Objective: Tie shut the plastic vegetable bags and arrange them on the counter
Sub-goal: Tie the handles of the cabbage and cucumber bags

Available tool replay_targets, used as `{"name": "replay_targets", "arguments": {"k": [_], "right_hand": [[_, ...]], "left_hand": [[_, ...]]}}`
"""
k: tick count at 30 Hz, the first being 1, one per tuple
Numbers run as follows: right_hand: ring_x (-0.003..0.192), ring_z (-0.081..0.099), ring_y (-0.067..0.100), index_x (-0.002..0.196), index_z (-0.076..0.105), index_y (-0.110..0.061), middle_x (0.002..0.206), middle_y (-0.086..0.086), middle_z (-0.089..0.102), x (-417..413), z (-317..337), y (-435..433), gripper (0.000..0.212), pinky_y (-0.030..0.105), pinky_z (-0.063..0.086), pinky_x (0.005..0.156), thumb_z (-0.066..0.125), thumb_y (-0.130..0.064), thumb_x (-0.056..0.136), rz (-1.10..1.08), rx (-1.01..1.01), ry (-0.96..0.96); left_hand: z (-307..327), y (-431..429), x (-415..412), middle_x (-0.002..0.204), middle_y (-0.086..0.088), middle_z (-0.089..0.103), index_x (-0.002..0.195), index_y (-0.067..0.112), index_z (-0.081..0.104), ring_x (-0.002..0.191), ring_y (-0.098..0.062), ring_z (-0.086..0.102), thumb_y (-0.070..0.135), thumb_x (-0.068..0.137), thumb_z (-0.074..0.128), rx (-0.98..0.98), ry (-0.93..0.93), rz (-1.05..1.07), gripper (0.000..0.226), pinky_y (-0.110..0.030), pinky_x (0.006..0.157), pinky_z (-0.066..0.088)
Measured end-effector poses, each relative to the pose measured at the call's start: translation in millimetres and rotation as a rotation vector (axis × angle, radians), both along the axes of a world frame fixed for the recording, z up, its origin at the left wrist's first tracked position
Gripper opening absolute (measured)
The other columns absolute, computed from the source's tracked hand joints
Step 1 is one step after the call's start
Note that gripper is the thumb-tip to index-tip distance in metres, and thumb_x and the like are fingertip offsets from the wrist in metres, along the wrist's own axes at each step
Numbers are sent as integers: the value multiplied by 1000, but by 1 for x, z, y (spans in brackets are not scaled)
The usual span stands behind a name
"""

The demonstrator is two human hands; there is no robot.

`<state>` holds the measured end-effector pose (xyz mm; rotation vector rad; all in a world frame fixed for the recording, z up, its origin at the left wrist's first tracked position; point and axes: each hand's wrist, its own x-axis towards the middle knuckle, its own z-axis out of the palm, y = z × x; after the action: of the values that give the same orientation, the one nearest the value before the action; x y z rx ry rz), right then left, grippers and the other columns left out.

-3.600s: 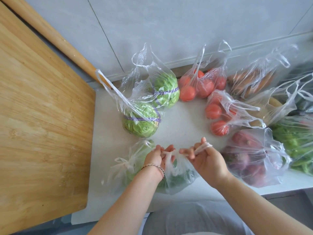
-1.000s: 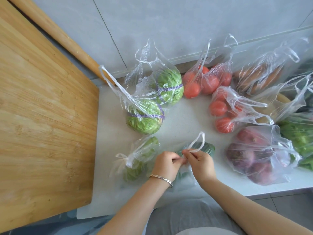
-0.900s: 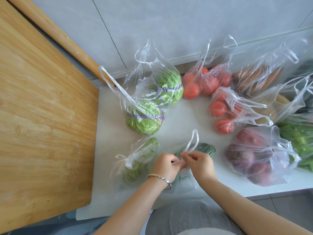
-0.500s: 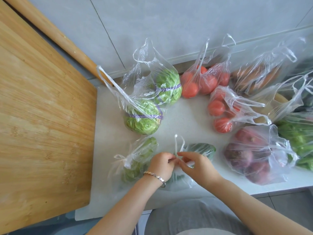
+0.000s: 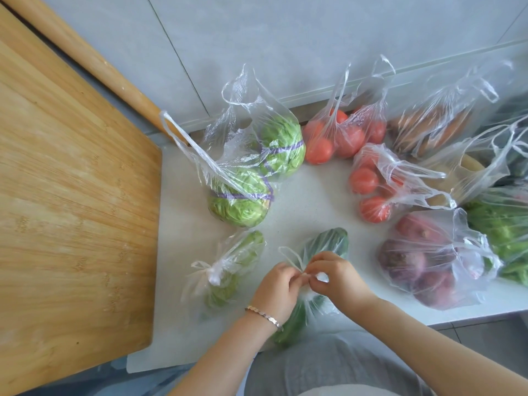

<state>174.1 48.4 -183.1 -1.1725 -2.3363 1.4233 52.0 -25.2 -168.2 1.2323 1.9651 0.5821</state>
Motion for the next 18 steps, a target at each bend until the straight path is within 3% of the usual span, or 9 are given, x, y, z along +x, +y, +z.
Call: {"name": "replay_targets", "arguments": {"k": [4,6,8,11,13,16,18], "right_hand": [[69,59,-2,85,72,-7,71,-18,58,2,2,-4,9,-1,38,67,66,-7,79,-97,-133,3],[67,59,-14,80,71,-15,70,-19,62,2,2,-6,9,-2,41,66,67,-7,78,-160,-226,19],[62,61,-13,69,68,-22,66,-18,66,3,2,-6,20,0,44,64,68,-3,76,-227,-313,69],[56,61,-9,64,65,-22,53,-19,65,2,6,-5,29,2,45,60,67,5,75,-310,-429,119],[54,60,-1,65,63,-17,56,-12,65,4,8,-2,26,9,46,60,67,7,75,-332,-538,146],[54,55,8,66,58,-12,57,-2,60,8,12,6,24,14,44,58,63,8,78,-282,-930,246],[52,52,7,63,64,-12,58,-1,59,9,17,11,15,14,43,51,66,1,70,-261,-1189,342]], "left_hand": [[-2,-7,6,73,14,36,95,2,64,70,-6,47,28,94,43,35,23,24,33,-7,67,32],[-1,-8,10,78,8,40,95,3,66,78,-16,52,48,85,30,33,37,16,59,-12,70,32],[-5,-11,13,84,-2,46,95,3,66,82,-21,54,54,76,16,25,57,10,74,-16,71,32],[-13,-15,16,85,-13,56,90,3,67,77,-22,56,47,80,19,52,117,13,66,-25,72,36],[-16,-15,15,81,-15,58,84,3,67,71,-13,51,39,83,26,95,125,44,55,-21,68,36],[-12,-13,14,85,-15,59,84,1,65,80,-13,46,37,82,30,134,33,62,51,-13,70,33],[-11,-10,12,88,-13,61,87,2,66,80,-11,49,34,83,34,139,0,72,45,-11,72,33]]}}
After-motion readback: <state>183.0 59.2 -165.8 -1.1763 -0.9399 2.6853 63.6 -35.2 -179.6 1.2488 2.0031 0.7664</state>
